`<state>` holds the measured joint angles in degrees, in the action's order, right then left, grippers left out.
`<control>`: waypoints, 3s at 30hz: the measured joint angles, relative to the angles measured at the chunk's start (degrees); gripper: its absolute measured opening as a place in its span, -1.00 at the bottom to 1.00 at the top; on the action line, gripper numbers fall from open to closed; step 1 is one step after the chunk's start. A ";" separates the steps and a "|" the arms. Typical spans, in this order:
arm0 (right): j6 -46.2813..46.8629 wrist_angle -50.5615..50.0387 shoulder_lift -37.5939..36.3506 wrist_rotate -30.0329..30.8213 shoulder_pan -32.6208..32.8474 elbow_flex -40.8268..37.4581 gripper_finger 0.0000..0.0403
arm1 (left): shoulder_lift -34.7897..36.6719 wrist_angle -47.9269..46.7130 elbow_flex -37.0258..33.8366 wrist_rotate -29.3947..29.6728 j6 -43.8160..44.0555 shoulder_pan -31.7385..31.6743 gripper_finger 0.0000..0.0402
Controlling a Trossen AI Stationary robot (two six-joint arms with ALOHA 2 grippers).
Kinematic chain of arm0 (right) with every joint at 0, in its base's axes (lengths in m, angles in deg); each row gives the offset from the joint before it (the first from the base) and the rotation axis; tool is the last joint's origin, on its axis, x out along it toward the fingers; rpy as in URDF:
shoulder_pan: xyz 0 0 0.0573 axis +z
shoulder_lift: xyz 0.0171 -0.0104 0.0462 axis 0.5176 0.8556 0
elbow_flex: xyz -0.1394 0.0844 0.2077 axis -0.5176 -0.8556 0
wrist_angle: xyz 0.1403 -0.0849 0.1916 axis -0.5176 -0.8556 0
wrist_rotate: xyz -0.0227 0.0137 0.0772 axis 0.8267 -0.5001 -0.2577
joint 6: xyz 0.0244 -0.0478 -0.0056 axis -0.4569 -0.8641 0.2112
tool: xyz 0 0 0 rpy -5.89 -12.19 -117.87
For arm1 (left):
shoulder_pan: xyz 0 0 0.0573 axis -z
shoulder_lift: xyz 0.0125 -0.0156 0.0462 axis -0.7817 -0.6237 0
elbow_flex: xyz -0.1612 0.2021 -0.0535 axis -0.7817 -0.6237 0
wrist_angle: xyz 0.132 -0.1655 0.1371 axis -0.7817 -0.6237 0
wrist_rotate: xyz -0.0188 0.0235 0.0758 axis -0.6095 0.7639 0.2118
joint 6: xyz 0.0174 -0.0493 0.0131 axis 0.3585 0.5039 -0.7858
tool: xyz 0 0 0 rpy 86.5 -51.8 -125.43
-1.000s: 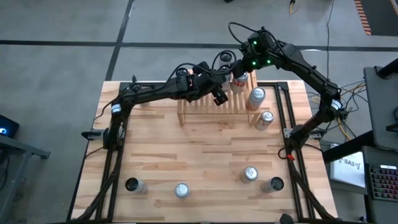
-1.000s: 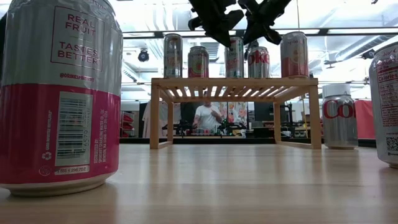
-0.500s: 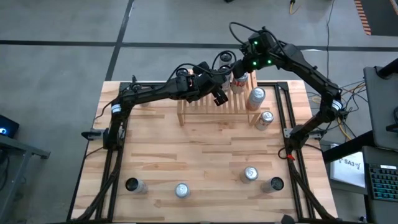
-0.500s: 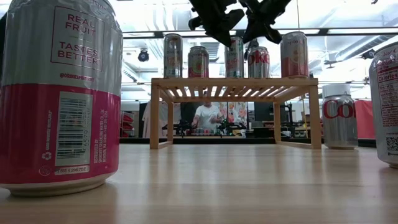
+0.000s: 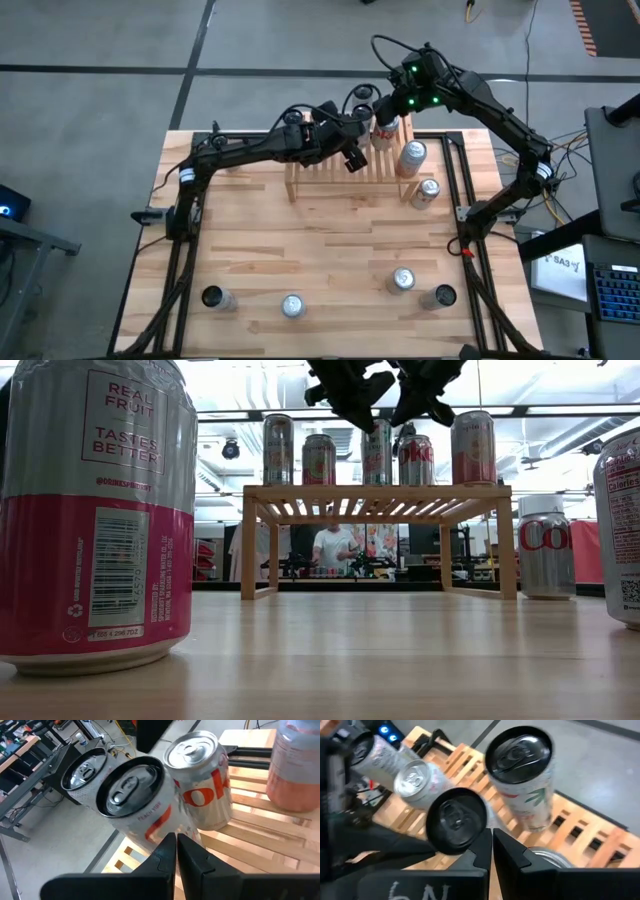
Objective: Place canned beverage on shelf
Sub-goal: Put the left white soda can on the shelf aligned with the other white soda can
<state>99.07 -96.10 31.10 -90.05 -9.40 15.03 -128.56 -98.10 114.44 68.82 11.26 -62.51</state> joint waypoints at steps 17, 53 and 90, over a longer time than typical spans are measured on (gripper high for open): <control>-2.62 -0.02 2.99 2.19 0.09 0.00 -0.96 | 0.02 -2.98 -0.02 0.04 0.00 -0.29 -1.00; -3.04 -0.04 2.97 0.86 0.28 0.00 -0.96 | -0.09 -0.56 -0.13 -2.10 0.28 -1.57 -1.00; -3.13 2.08 1.19 2.16 0.37 0.00 -0.95 | -0.13 -0.20 -0.15 -2.89 0.67 -1.70 -1.00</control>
<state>95.93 -94.02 32.29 -87.89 -9.03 15.03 -128.70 -98.30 114.29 65.93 11.92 -64.21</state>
